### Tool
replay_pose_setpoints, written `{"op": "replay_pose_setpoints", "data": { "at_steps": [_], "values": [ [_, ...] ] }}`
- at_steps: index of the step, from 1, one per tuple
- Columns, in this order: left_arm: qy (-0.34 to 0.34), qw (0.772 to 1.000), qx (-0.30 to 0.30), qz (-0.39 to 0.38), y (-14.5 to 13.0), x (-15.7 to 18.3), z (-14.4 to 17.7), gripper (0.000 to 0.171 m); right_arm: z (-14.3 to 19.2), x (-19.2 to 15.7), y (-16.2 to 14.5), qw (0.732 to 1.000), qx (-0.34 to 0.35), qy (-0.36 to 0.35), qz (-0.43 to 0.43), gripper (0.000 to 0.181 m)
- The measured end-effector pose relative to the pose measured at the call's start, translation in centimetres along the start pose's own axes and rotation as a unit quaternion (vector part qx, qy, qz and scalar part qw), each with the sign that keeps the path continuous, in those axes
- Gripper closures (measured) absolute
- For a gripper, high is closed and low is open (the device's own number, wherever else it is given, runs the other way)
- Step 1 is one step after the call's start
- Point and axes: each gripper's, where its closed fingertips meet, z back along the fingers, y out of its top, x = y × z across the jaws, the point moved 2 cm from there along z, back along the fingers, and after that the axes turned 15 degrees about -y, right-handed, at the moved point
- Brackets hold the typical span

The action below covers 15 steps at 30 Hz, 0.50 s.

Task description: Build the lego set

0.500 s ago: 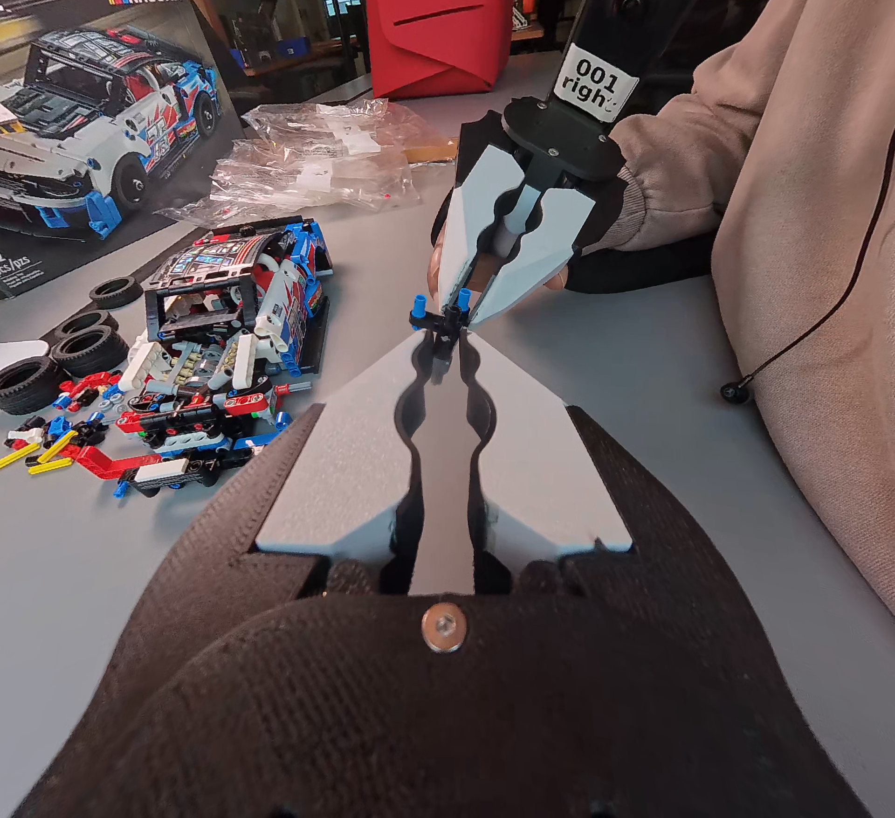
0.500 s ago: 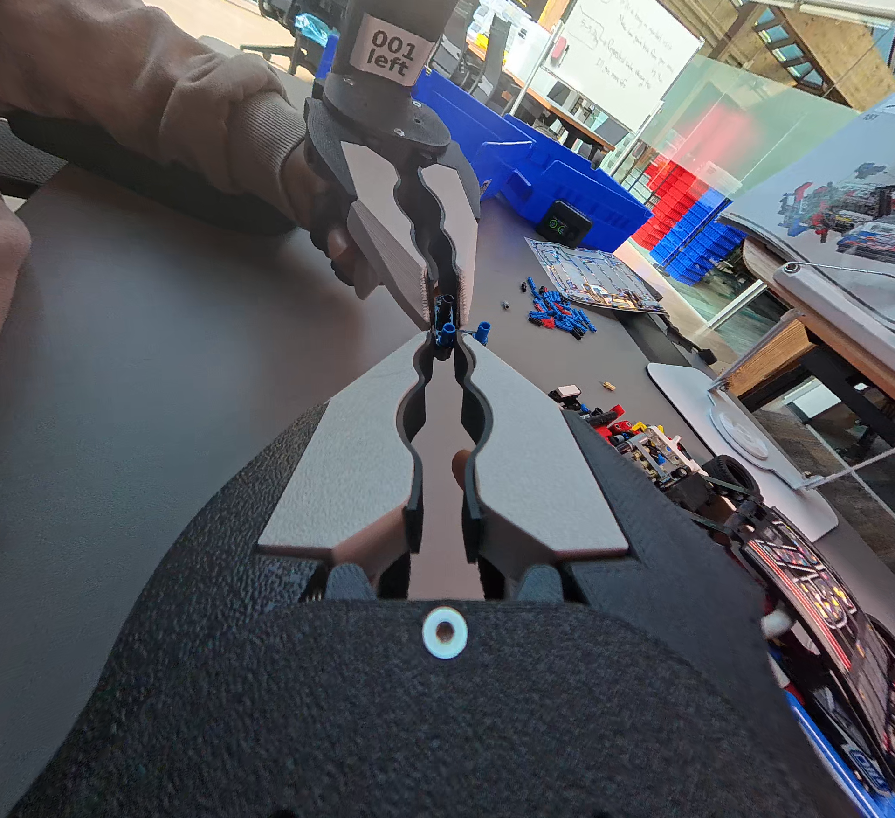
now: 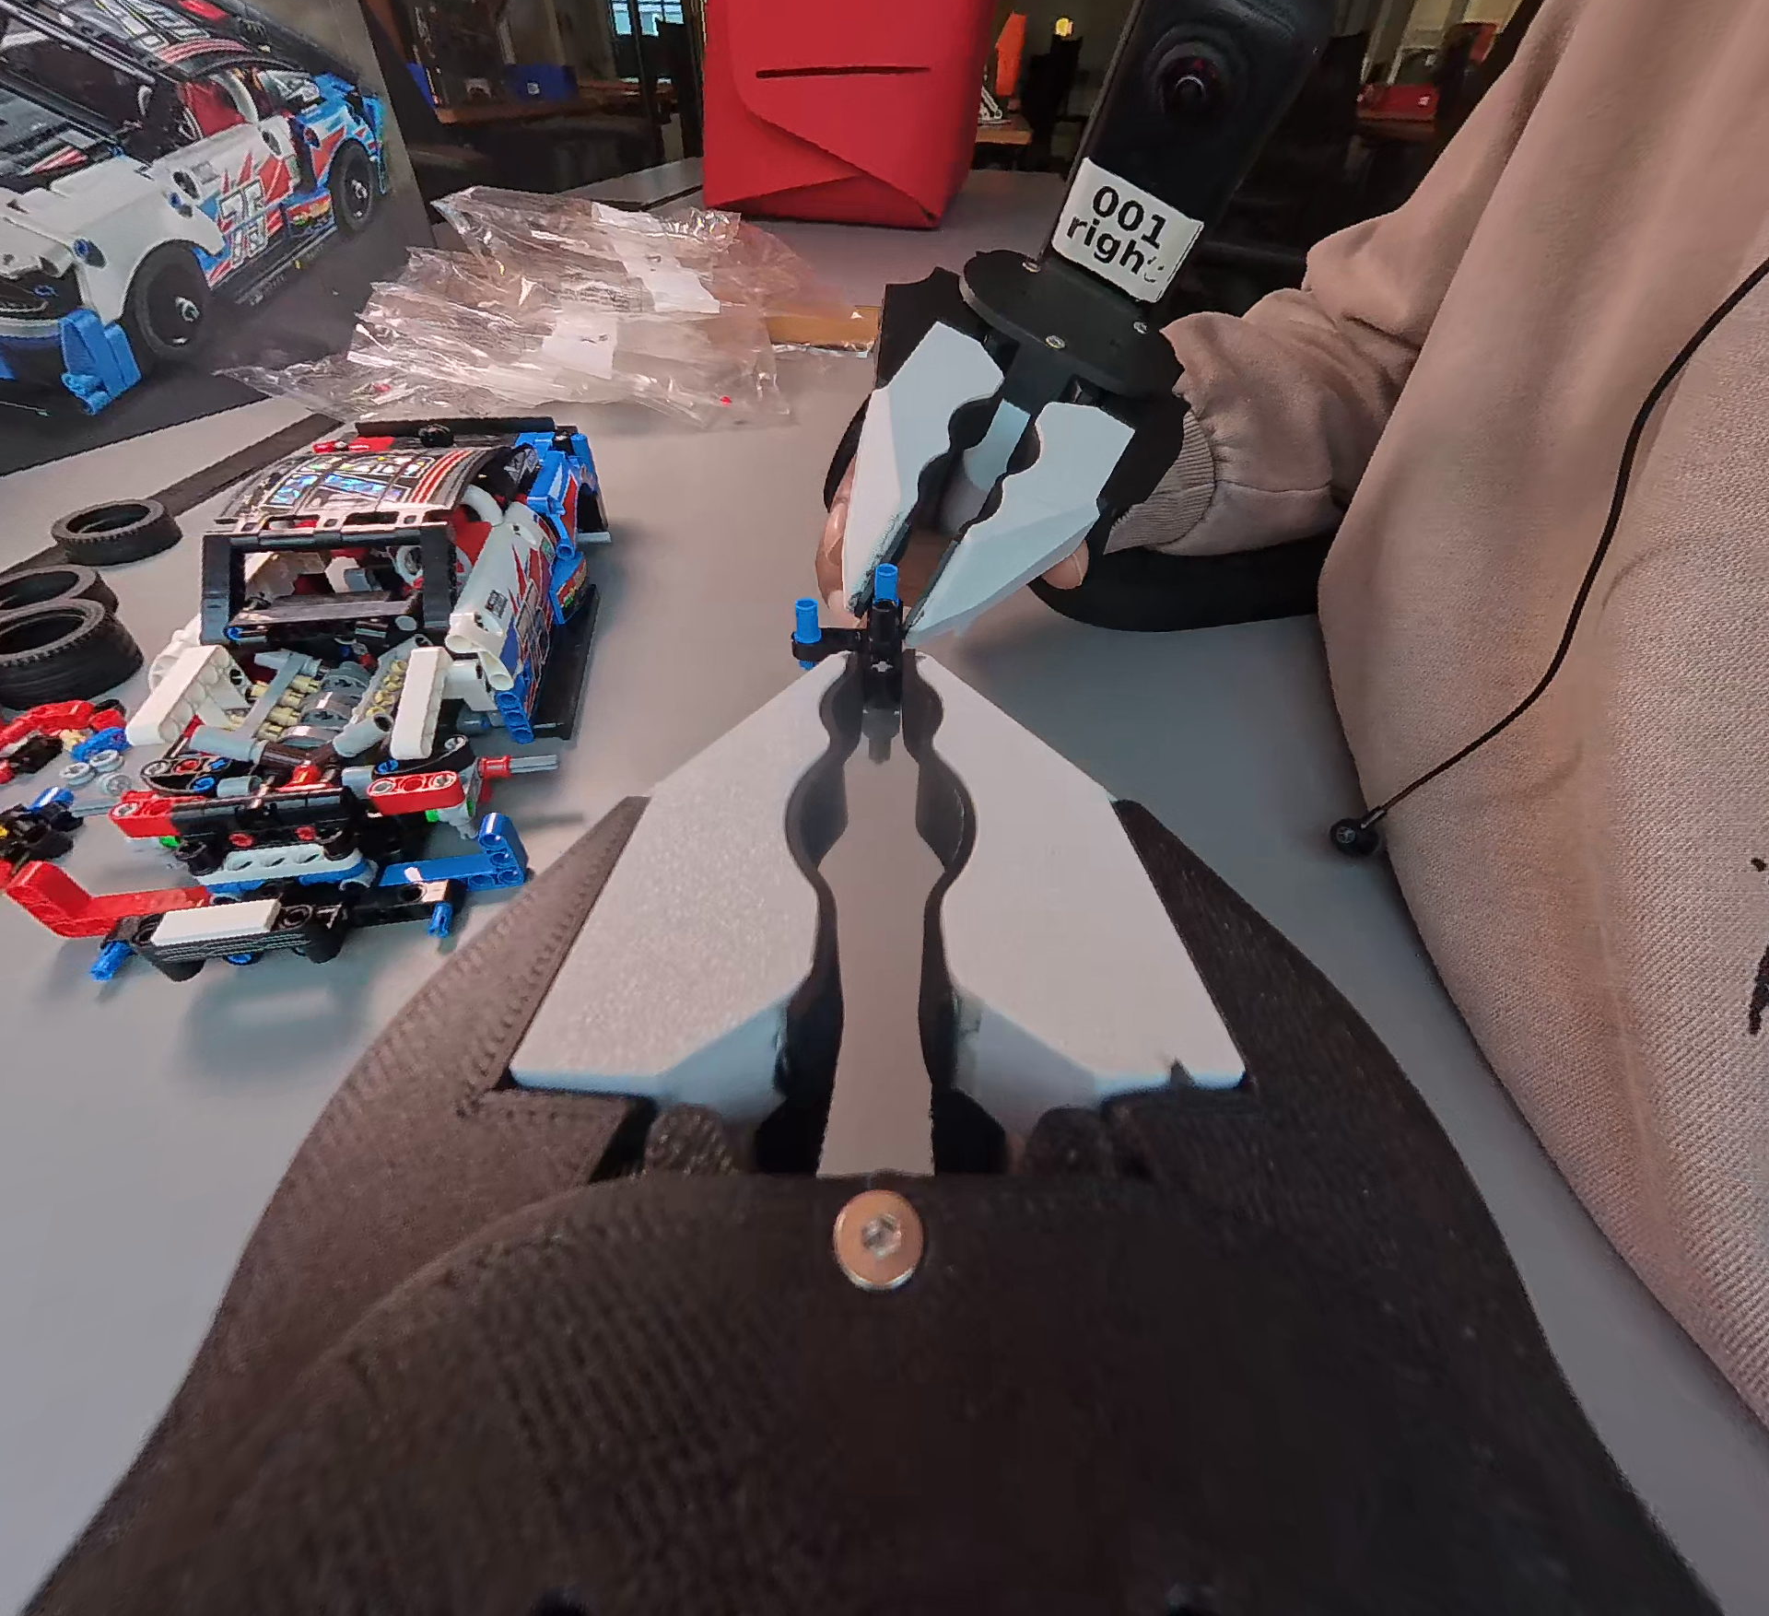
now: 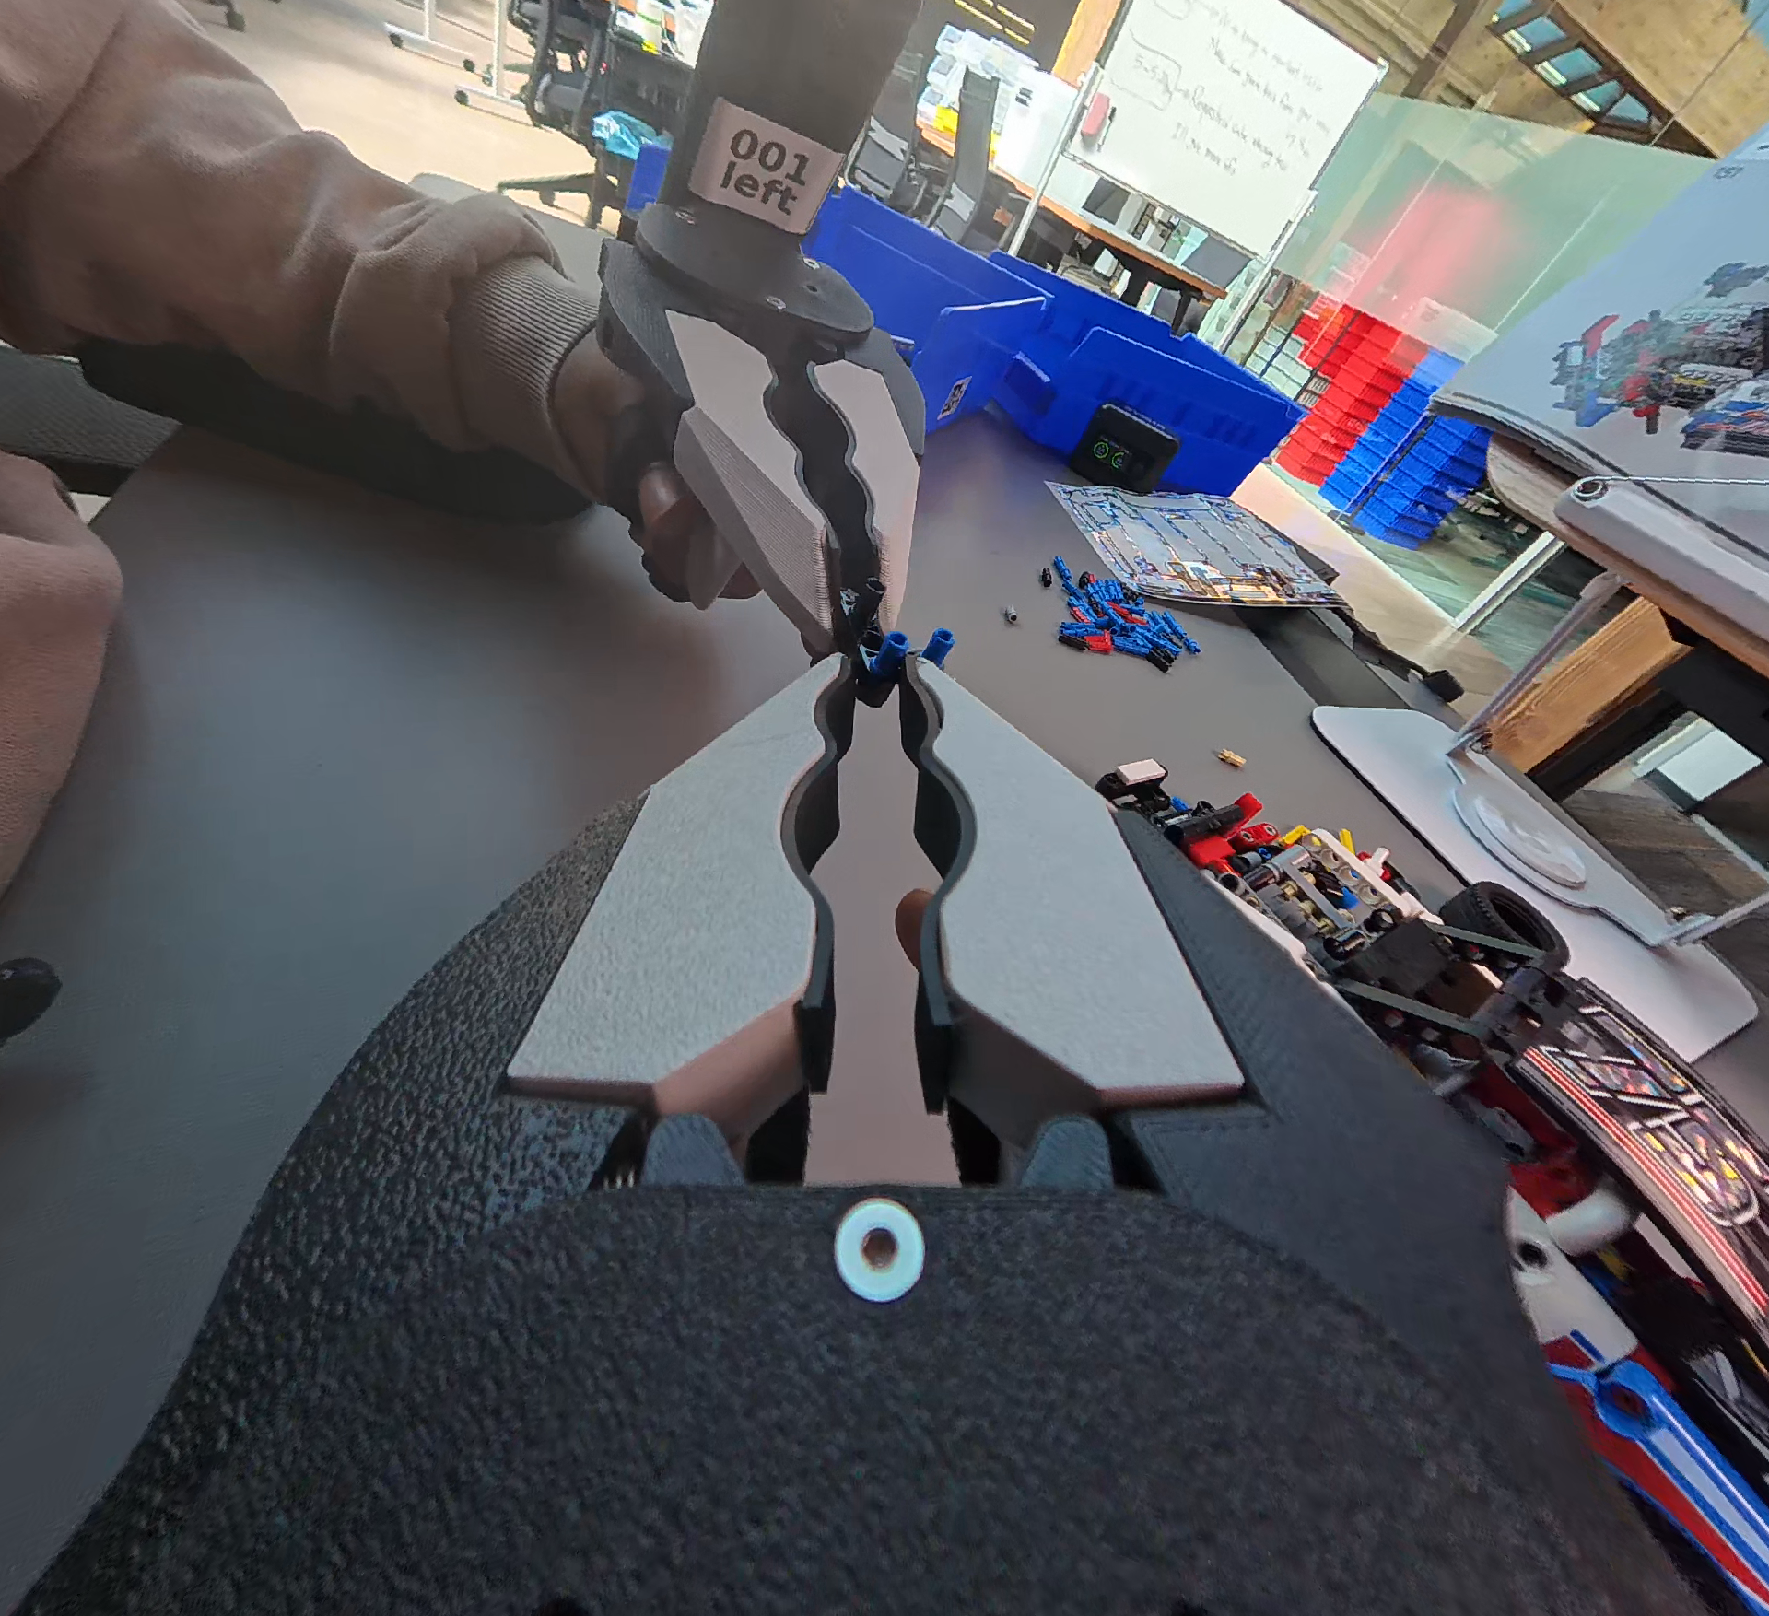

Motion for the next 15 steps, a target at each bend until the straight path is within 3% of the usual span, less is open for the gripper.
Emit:
{"op": "replay_pose_setpoints", "data": {
  "at_steps": [7, 13, 15],
  "values": [
    [0.008, 1.000, -0.001, 0.023, -0.4, -0.5, -0.1, 0.165, -0.1, 0.3, -0.5, 0.999, -0.019, 0.004, -0.029, 0.175],
    [0.056, 0.998, -0.037, 0.021, -1.2, -2.3, 0.2, 0.164, -0.8, 1.1, -1.9, 0.996, -0.066, -0.020, -0.053, 0.175],
    [0.074, 0.996, -0.048, 0.004, -0.4, -3.8, 1.2, 0.154, -0.8, 2.0, -2.3, 0.994, -0.079, -0.042, -0.065, 0.175]
  ]
}}
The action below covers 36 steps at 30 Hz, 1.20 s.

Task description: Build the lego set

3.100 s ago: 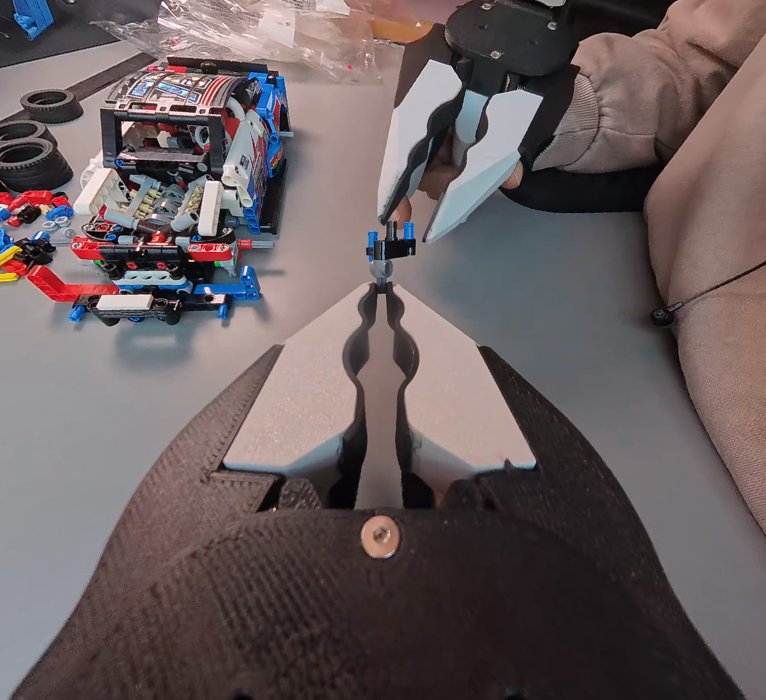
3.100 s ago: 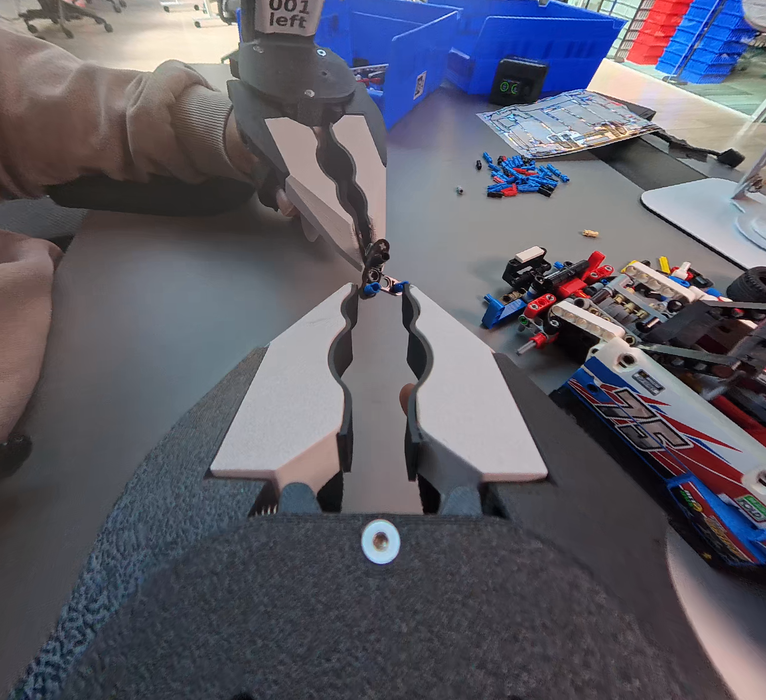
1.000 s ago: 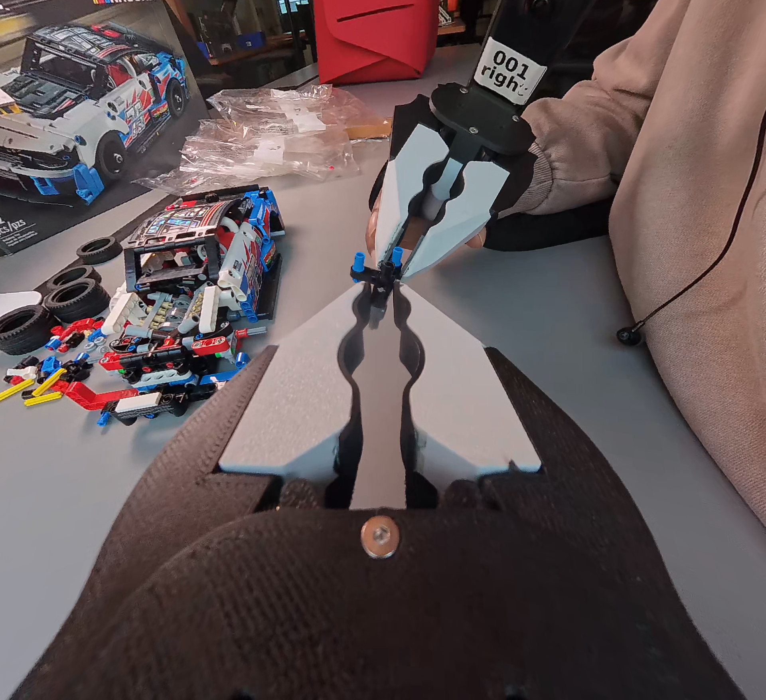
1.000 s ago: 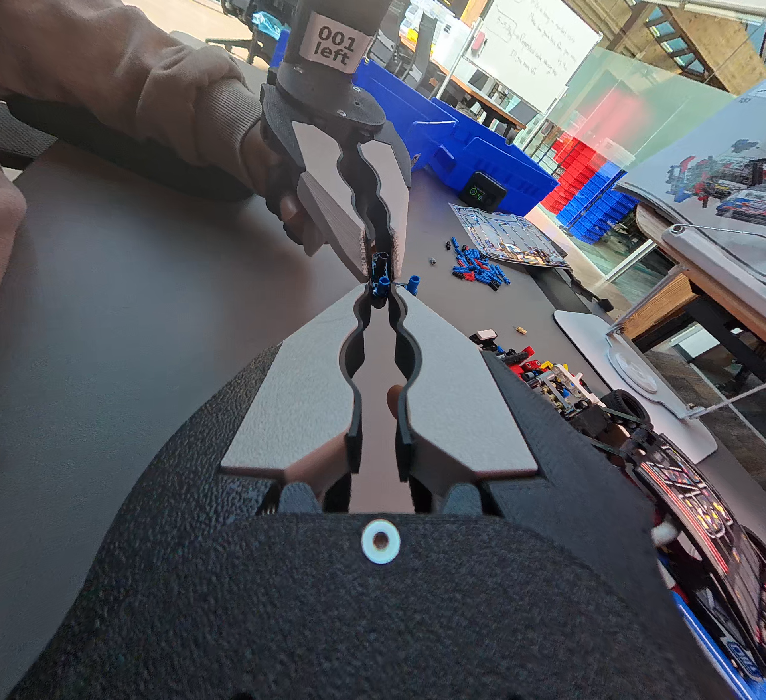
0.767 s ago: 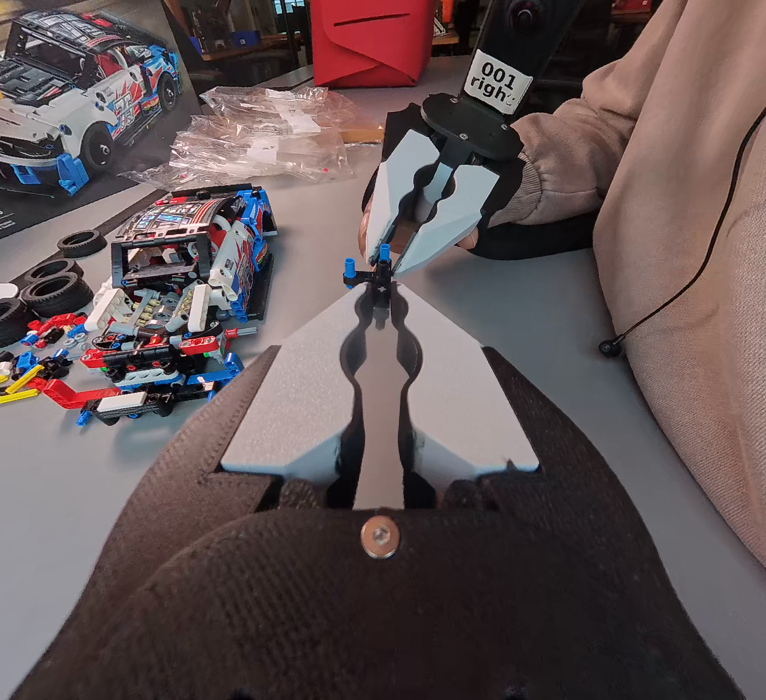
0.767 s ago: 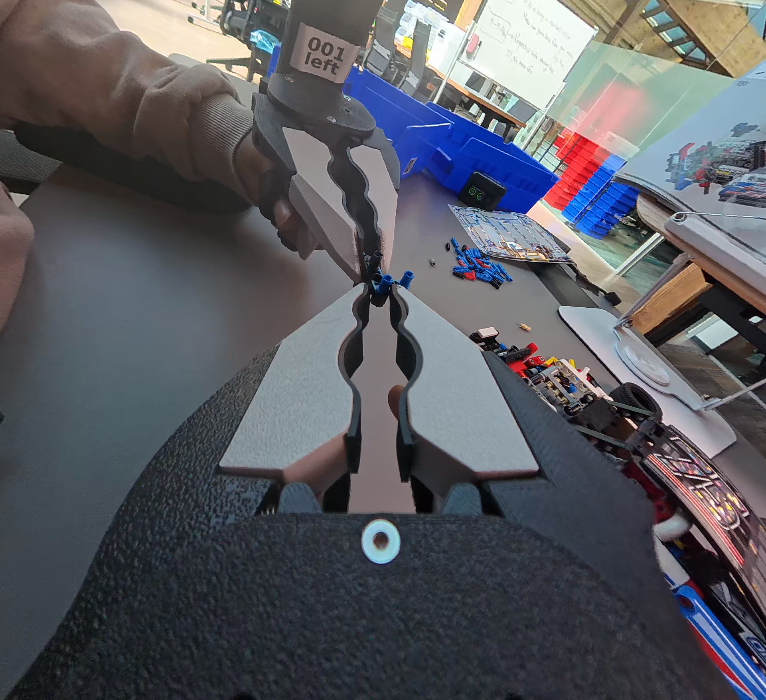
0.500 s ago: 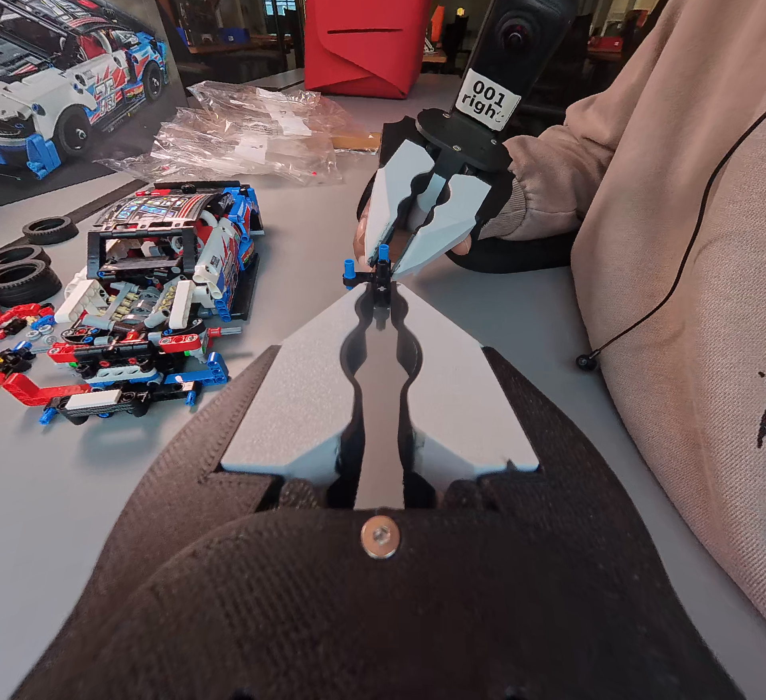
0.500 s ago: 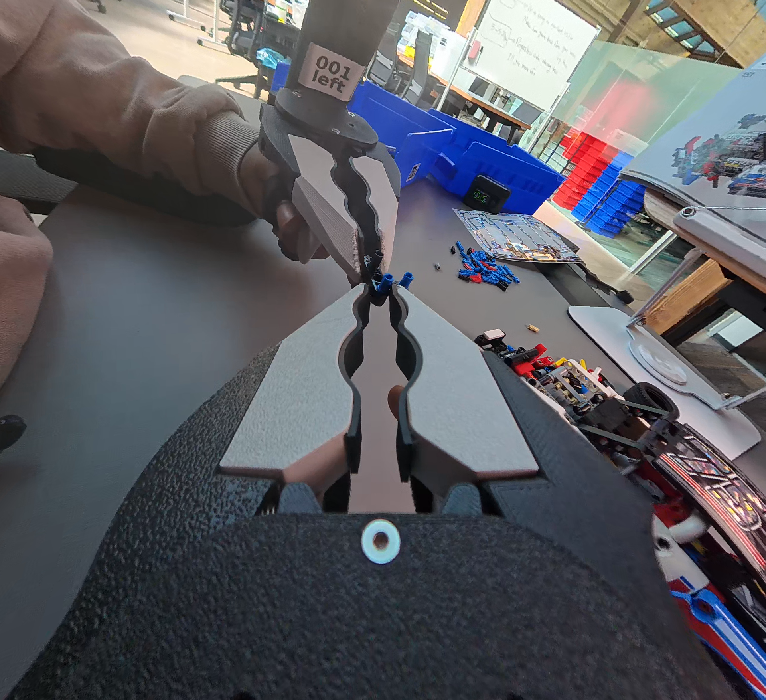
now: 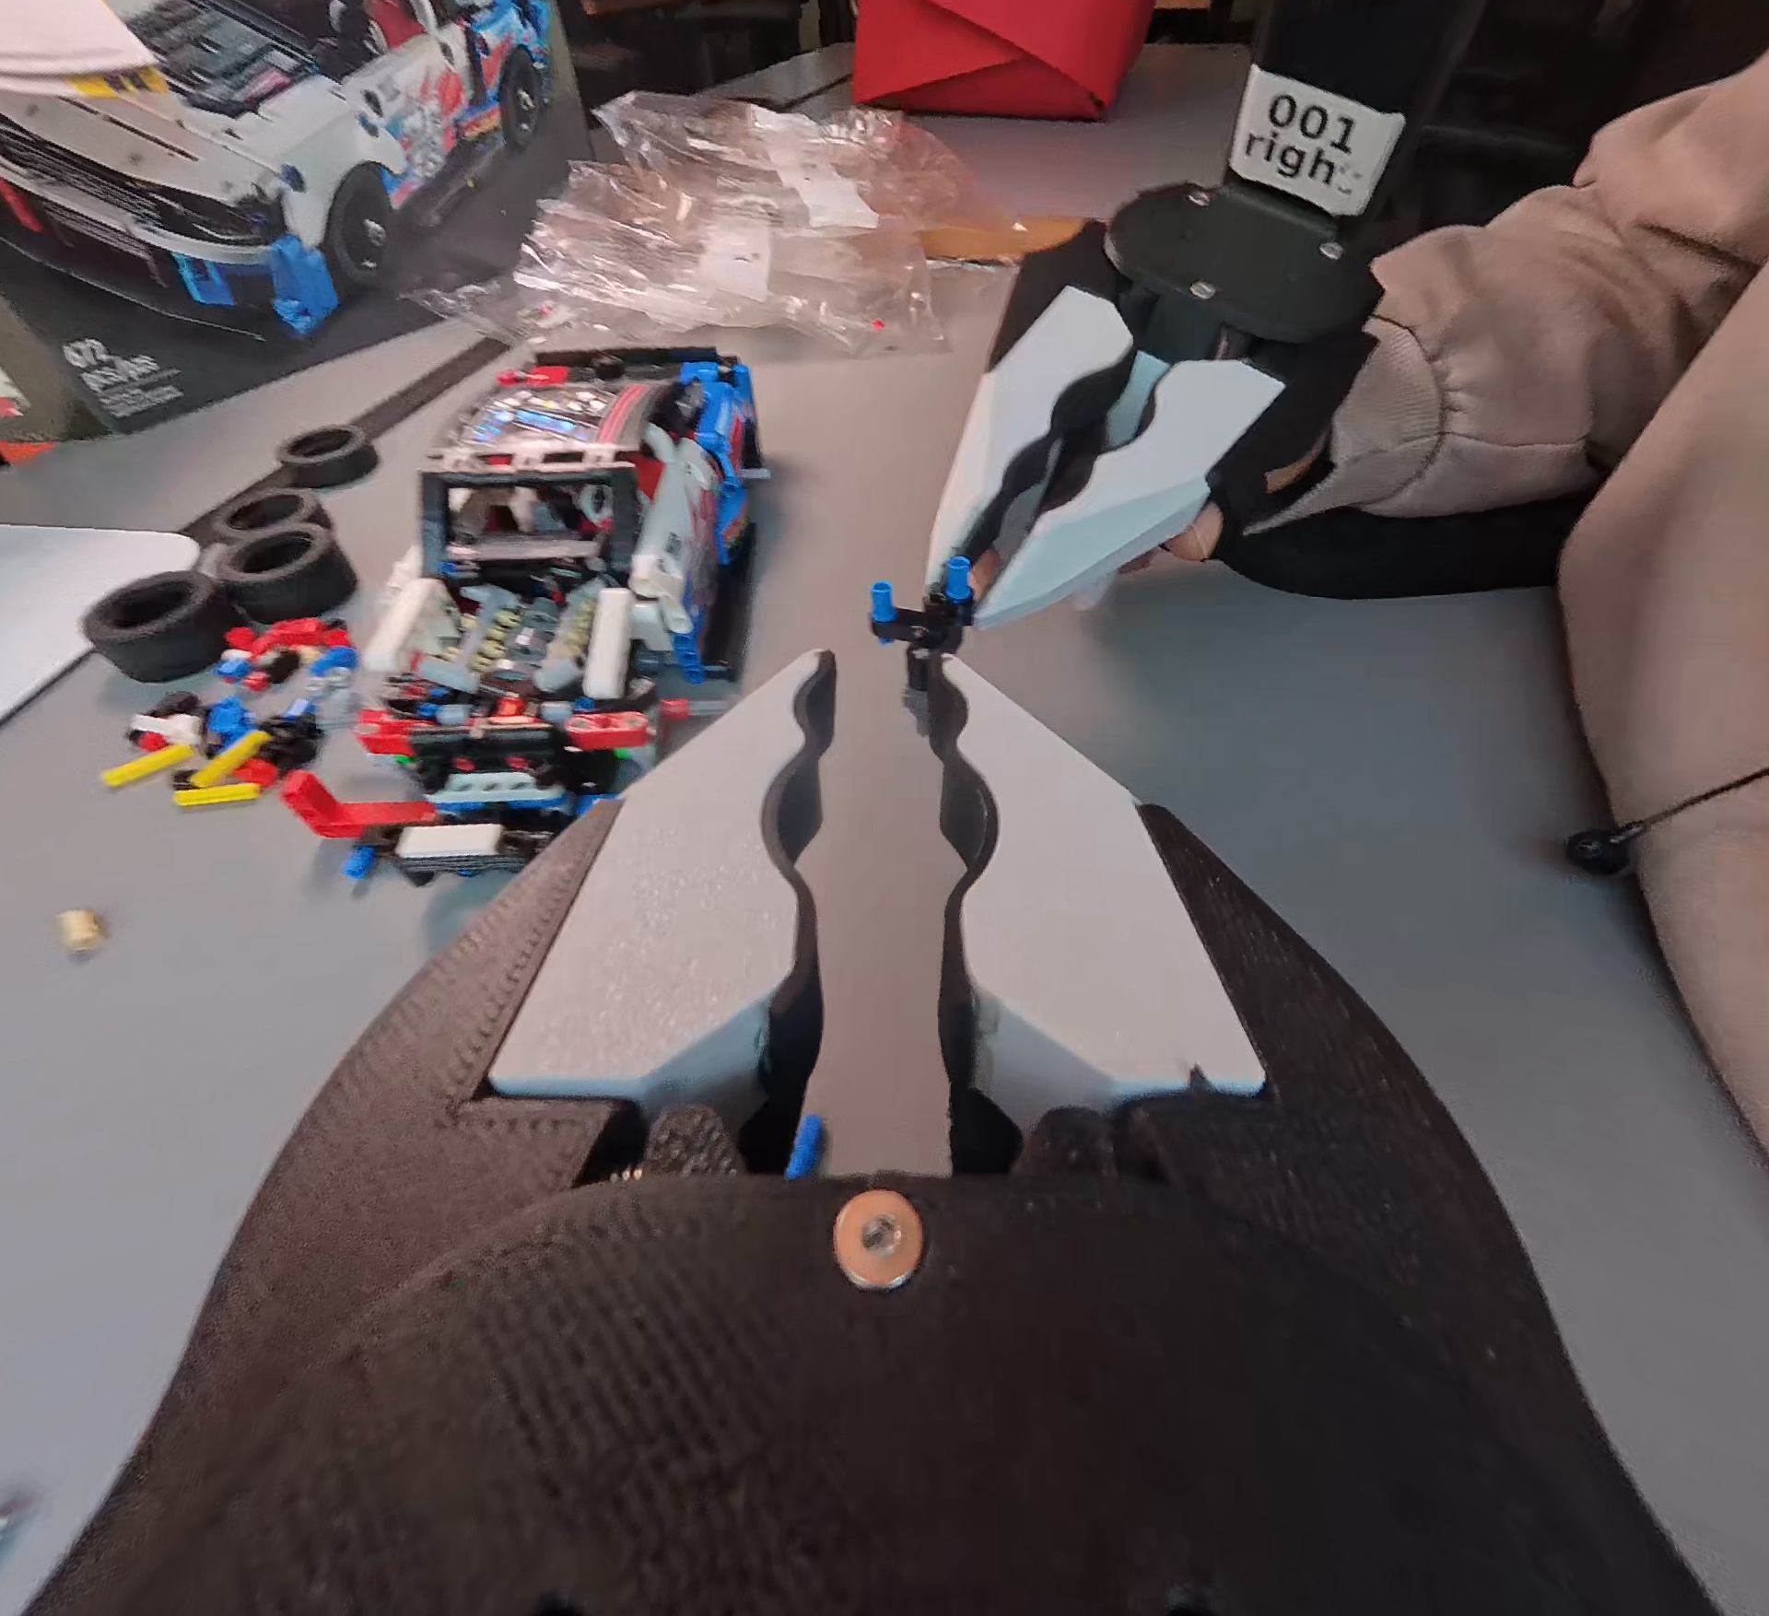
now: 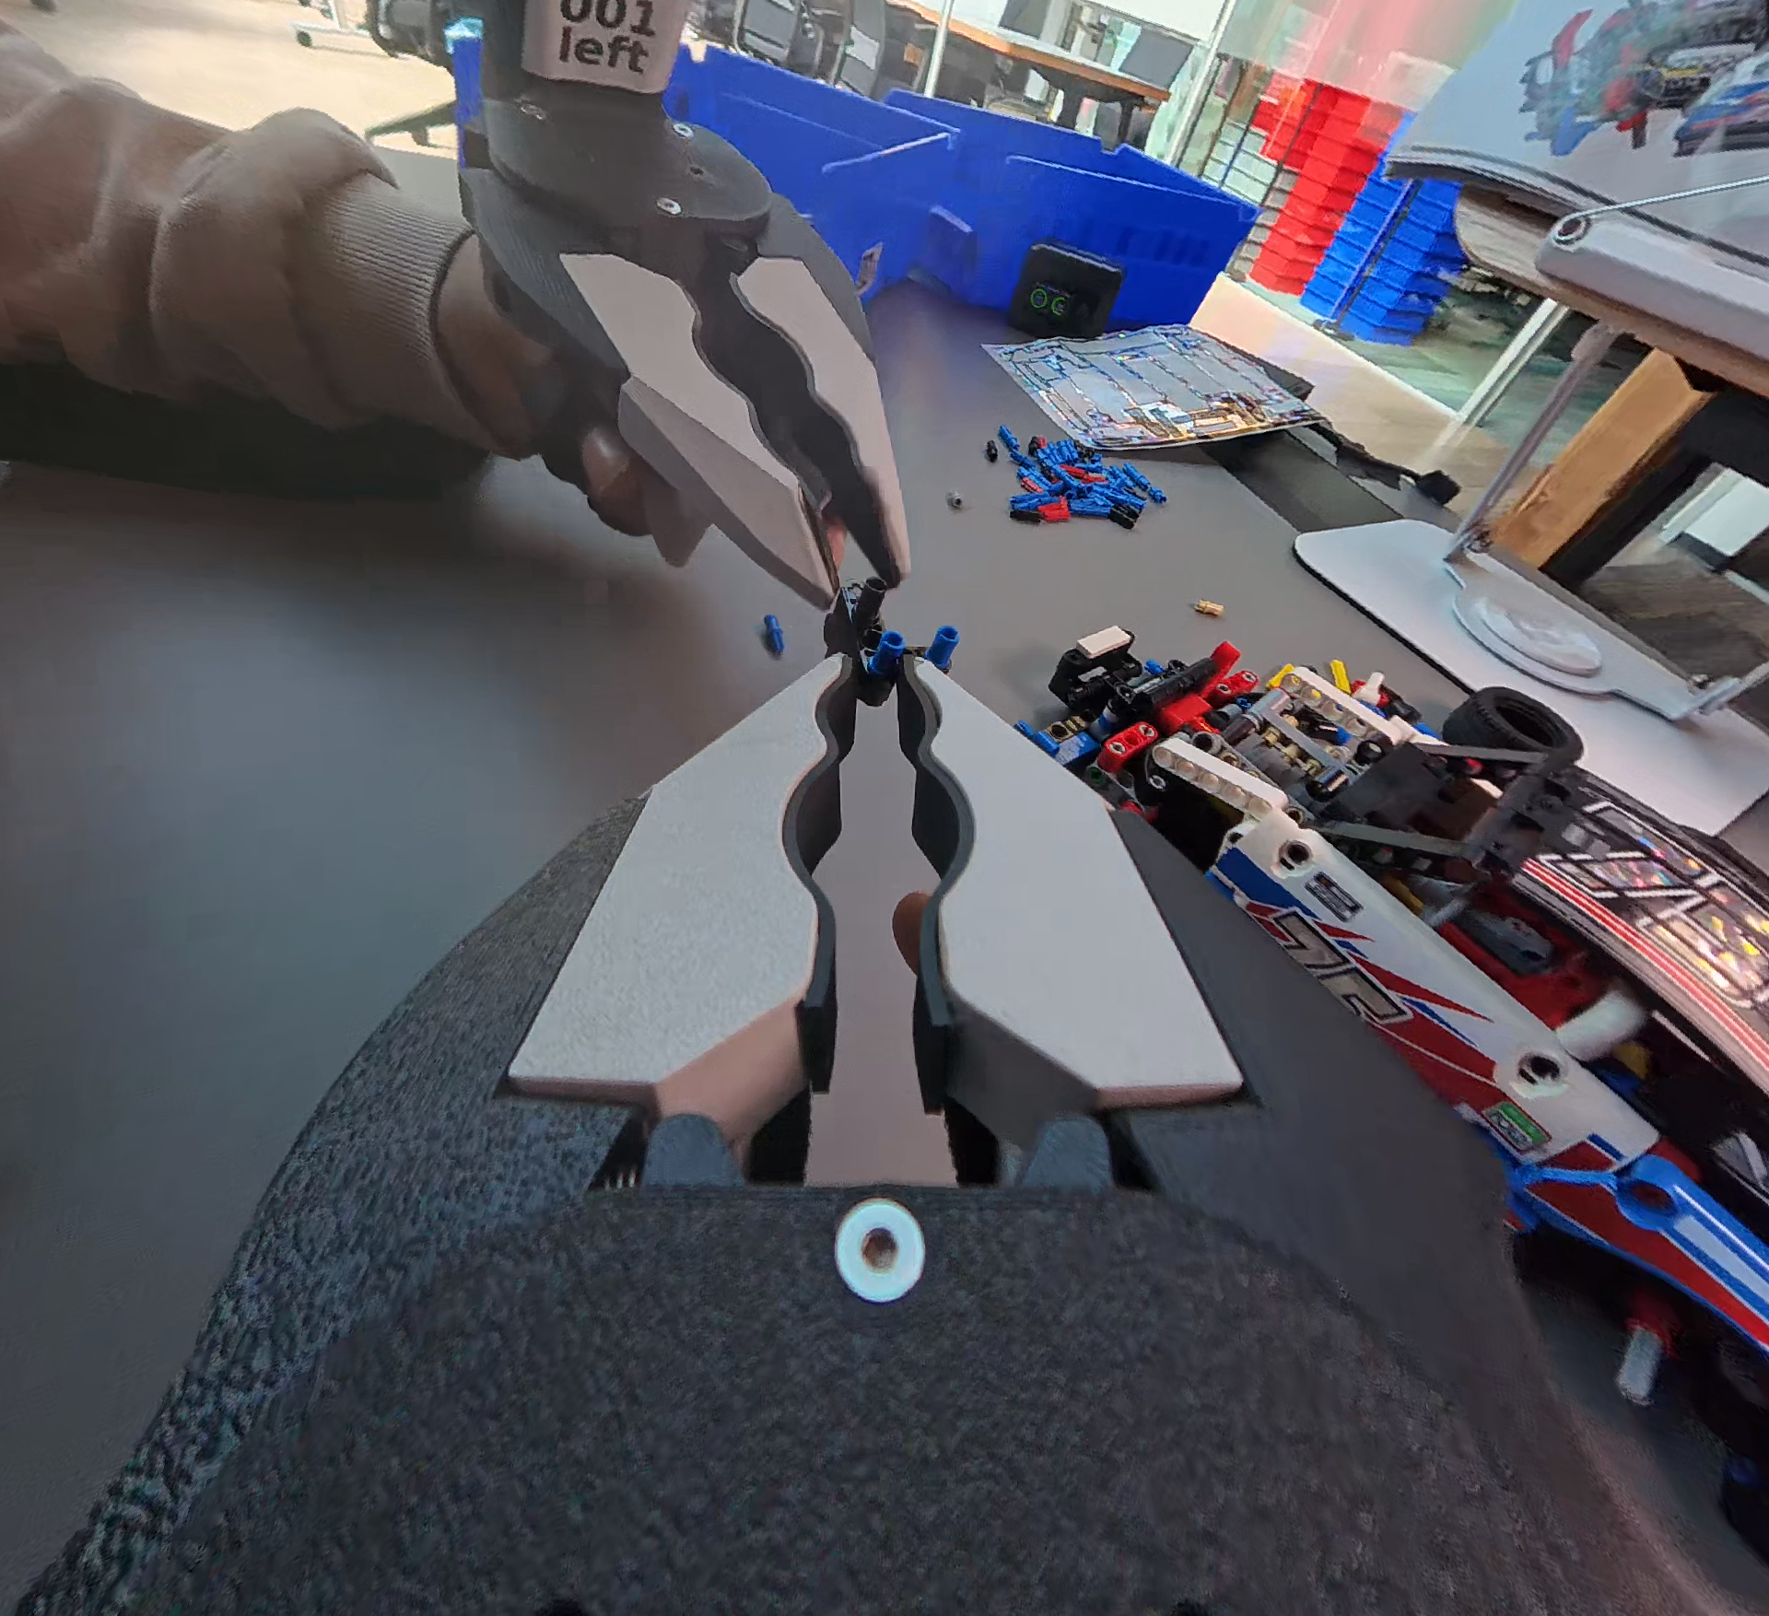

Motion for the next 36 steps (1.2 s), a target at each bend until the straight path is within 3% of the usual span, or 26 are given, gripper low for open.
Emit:
{"op": "replay_pose_setpoints", "data": {
  "at_steps": [2, 4, 7, 10, 12, 19, 36],
  "values": [
    [0.044, 0.999, 0.024, 0.003, 2.6, -3.7, 2.3, 0.140, -0.1, 1.2, -0.2, 0.999, -0.009, -0.023, -0.022, 0.175],
    [0.136, 0.989, 0.062, 0.003, 6.4, -10.1, 5.8, 0.140, -0.1, 2.0, -0.4, 0.998, -0.014, -0.033, -0.045, 0.175],
    [0.326, 0.941, 0.088, 0.018, 11.0, -21.7, 12.2, 0.147, -0.2, 2.5, -0.5, 0.998, -0.009, -0.036, -0.054, 0.175],
    [0.460, 0.886, 0.046, 0.032, 12.2, -30.9, 16.6, 0.158, -0.2, 2.5, -0.7, 0.999, -0.011, -0.040, -0.036, 0.175],
    [0.505, 0.861, 0.025, 0.052, 11.4, -34.5, 18.2, 0.167, -0.1, 2.4, -0.7, 0.999, -0.008, -0.039, -0.032, 0.175],
    [0.537, 0.842, 0.042, 0.028, 10.4, -37.5, 18.8, 0.171, 0.0, 2.7, -0.3, 0.998, -0.002, -0.030, -0.061, 0.175],
    [0.522, 0.852, 0.024, 0.041, 10.5, -39.1, 18.9, 0.171, 0.4, 2.3, 0.7, 0.997, 0.014, -0.010, -0.075, 0.175]
  ]
}}
